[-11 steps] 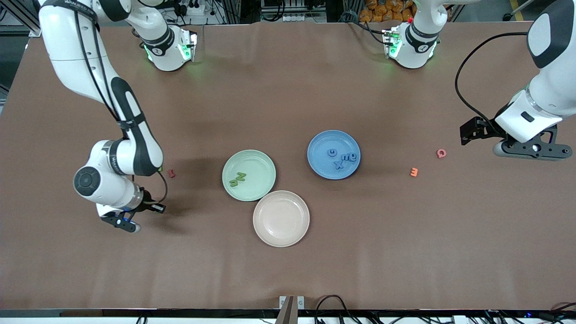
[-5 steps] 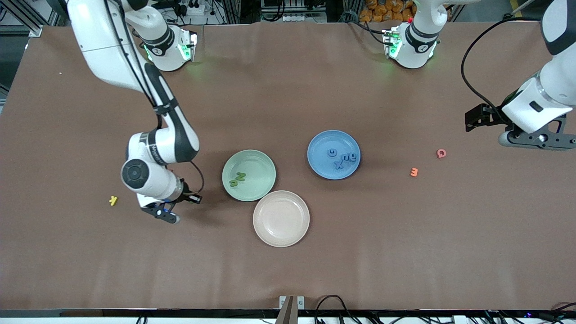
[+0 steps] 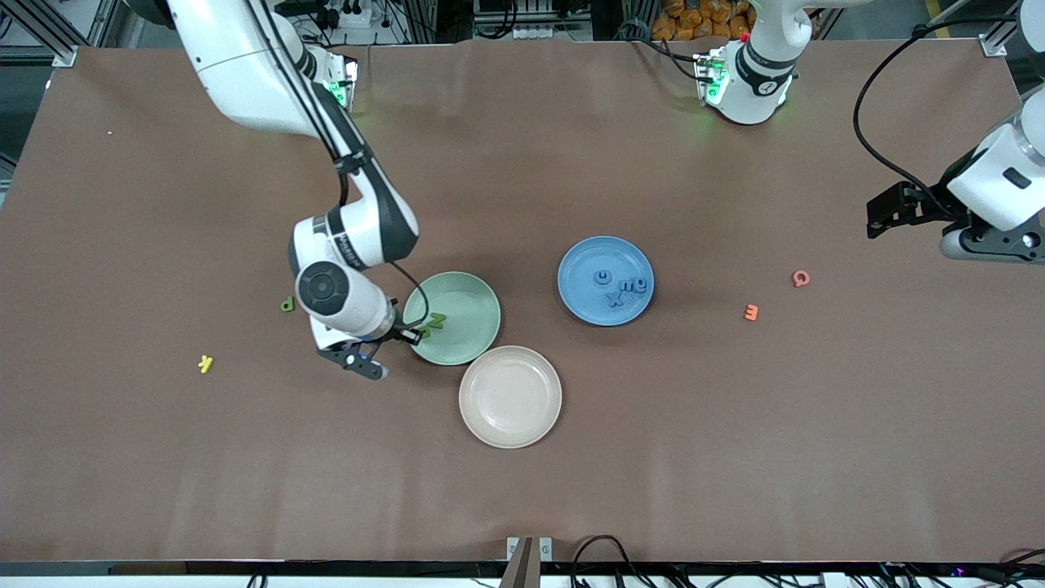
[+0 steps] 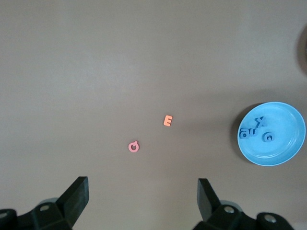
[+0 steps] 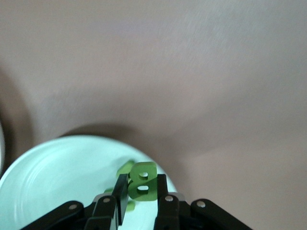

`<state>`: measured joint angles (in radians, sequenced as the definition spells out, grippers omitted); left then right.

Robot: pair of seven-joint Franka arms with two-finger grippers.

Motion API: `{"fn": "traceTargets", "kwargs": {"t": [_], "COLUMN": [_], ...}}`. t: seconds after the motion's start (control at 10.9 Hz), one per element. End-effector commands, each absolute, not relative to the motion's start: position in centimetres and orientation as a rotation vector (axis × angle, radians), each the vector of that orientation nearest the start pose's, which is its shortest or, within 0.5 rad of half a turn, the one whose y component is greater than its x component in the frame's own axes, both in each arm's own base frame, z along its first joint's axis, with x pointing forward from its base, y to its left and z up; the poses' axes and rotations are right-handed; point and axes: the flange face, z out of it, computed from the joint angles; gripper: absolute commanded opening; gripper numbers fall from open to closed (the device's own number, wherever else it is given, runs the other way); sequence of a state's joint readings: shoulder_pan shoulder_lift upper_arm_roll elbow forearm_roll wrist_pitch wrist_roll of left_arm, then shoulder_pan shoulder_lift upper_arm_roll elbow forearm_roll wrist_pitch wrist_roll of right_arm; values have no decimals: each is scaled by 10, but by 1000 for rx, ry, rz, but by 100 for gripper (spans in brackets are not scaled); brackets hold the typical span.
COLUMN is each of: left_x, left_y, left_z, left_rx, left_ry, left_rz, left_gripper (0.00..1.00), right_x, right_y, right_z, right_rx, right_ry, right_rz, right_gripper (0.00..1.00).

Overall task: Sort letters by color into matching plates
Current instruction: 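Carry the green B over the green plate and open the right gripper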

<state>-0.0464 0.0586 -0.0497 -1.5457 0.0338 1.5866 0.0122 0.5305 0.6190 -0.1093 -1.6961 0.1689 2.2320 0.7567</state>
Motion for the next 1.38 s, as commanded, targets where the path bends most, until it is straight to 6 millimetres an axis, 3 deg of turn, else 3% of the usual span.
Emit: {"fn": "traceTargets", "kwargs": {"t": [0.0, 0.18, 0.28, 0.37, 0.73, 1.01, 1.28], "left_x": [579, 581, 580, 580, 579, 575, 571], "left_y": [-49, -47, -46, -47, -56, -54, -49], "left_z": [613, 615, 616, 616, 633, 640, 635], "left_rx": [-3101, -3110, -3114, -3122, -3150, -3156, -3171], "left_ry": [169, 165, 168, 166, 149, 169, 175], "left_rz": [5, -26, -25, -25, -79, -93, -72], "left_gripper": [100, 100, 100, 100, 100, 100, 100], "right_x": [581, 567, 564, 563, 570, 596, 615], "right_y": [325, 346, 352, 352, 340, 288, 235], "right_z": [239, 235, 234, 233, 238, 239, 239], "right_rx": [-3060, -3064, -3064, -3060, -3067, -3088, -3123], "right_ry": [721, 737, 749, 777, 754, 715, 501], "right_rz": [177, 185, 187, 187, 173, 159, 175], "right_gripper": [21, 22, 50, 97, 100, 100, 100]}}
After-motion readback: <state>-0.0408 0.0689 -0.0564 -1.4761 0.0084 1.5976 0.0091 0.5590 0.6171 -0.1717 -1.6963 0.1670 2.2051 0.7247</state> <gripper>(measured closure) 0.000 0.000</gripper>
